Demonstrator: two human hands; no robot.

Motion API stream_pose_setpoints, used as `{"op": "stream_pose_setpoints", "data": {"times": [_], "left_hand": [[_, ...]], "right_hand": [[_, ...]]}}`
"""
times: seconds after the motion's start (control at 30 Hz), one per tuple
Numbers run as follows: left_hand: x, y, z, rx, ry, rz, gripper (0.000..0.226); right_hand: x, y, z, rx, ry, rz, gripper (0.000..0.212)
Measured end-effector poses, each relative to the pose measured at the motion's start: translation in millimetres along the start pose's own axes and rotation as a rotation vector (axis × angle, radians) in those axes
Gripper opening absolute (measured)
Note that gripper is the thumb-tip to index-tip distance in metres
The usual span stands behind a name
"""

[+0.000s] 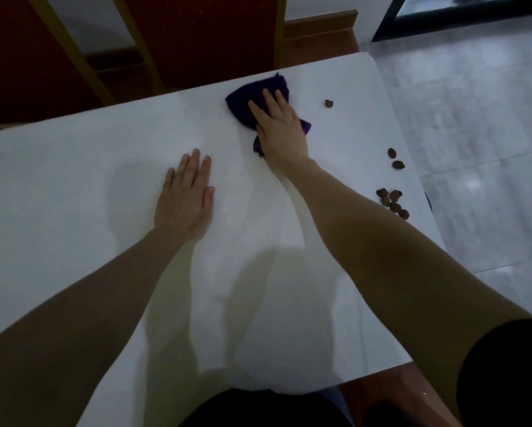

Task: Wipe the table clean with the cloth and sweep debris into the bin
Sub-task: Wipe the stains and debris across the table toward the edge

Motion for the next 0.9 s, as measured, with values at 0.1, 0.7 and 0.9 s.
{"op": "stream_pose_setpoints", "data": {"times": [0.1,0.7,0.9], "left_hand": [[0.4,-0.4,0.0,-0.007,0.007,0.021,0.063],[7.4,-7.7,-4.8,0.003,0.028,0.047,0.058],[23.6,-13.0,-18.1,0.035,0.09,-0.012,0.062]], "right_hand": [[26.7,-13.6,11.6,0.052,0.17,0.03,0.055],[104.2,-28.1,-119.0,0.244,0.774,0.061,0.056],[77.7,-20.5,-136.7,0.193,0.601,0.016,0.06]]}}
Point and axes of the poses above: each hand's wrist, its own z-axis towards the middle knuckle, its own y-axis out of the palm, x = y × z, the point moved 6 cm from there along z, towards the middle knuckle, and after that the axes turned 4 degrees about -x, right-handed, at the moved point
